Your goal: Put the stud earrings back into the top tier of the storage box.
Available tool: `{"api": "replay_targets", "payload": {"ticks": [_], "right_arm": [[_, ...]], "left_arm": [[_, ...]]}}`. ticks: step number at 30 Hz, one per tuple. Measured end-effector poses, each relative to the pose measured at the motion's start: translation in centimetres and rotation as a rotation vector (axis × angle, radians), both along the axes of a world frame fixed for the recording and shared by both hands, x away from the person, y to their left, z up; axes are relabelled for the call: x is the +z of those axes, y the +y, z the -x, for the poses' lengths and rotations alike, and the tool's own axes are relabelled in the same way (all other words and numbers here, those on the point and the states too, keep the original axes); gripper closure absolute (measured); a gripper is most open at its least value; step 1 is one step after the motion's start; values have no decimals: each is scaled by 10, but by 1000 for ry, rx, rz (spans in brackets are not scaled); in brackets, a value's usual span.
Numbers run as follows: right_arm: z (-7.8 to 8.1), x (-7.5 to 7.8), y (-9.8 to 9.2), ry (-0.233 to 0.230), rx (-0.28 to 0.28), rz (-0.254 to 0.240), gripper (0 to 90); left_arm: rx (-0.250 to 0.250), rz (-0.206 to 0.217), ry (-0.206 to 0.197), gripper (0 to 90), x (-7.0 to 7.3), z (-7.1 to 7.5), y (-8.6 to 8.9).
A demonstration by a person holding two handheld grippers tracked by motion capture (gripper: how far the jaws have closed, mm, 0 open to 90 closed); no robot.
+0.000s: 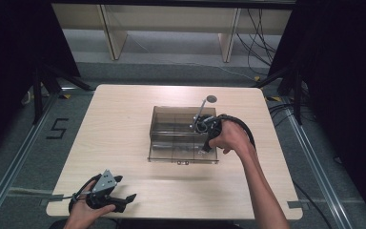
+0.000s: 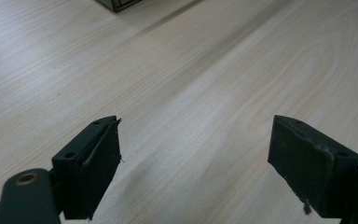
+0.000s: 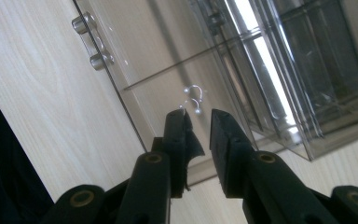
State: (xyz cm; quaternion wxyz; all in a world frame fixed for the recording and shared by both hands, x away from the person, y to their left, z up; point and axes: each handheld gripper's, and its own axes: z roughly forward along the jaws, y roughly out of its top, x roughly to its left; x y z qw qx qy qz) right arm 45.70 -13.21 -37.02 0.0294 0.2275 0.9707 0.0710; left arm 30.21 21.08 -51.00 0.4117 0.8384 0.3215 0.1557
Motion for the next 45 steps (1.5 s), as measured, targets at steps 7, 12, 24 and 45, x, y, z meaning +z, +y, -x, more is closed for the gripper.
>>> {"api": "replay_targets", "payload": {"ticks": [7, 12, 24, 45], "right_arm": [[10, 10, -11, -17, -29, -48, 692], [19, 14, -24, -37, -87, -105, 601], [39, 11, -68, -96, -154, -205, 506], [69, -6, -94, -132, -257, -333, 331]], "left_arm": [[26, 43, 21, 163, -1, 2, -1], [22, 35, 17, 163, -1, 2, 0], [20, 20, 25, 163, 0, 2, 0], [10, 10, 9, 162, 0, 1, 1]]}}
